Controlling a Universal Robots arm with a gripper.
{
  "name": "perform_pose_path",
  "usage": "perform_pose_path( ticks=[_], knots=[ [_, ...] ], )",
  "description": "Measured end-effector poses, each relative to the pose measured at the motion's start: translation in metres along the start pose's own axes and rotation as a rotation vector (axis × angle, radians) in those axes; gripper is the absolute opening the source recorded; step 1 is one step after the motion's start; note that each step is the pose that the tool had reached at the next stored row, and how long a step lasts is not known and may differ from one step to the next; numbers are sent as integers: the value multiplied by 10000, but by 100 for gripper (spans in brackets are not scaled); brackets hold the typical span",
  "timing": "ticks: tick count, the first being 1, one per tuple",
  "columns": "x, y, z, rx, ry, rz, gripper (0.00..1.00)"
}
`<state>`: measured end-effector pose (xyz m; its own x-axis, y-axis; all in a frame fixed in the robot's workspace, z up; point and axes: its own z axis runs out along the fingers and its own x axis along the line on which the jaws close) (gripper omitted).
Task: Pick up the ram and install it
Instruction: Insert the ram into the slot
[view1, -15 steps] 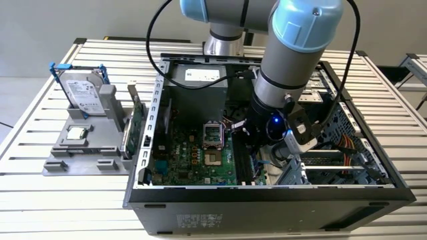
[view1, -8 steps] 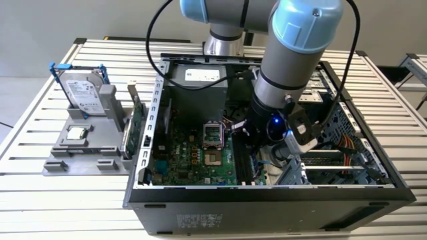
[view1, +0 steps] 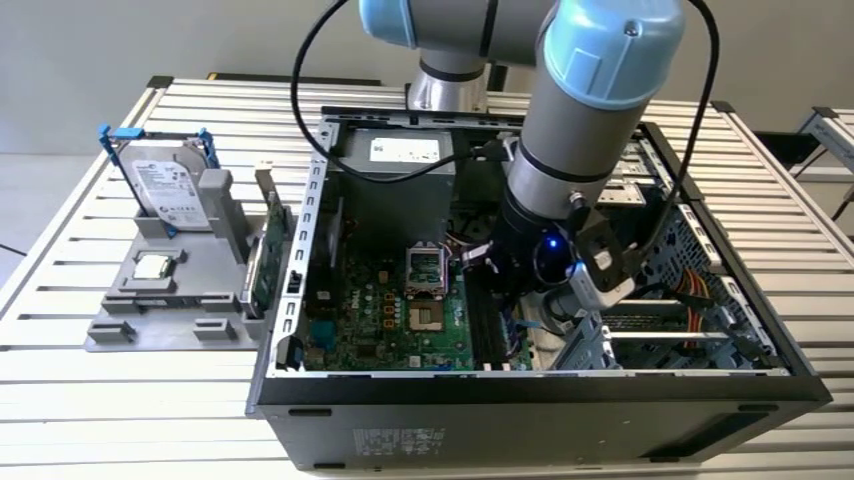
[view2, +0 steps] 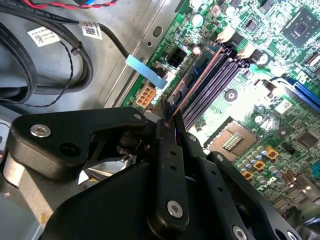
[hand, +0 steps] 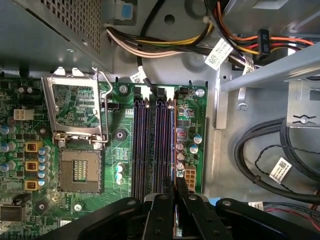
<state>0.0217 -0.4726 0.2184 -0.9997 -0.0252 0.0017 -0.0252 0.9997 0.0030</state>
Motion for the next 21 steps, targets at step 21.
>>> perform_pose_path(
  ticks=[21],
  knots=[
    [15, -13, 31, 3, 3, -160, 0]
  ],
)
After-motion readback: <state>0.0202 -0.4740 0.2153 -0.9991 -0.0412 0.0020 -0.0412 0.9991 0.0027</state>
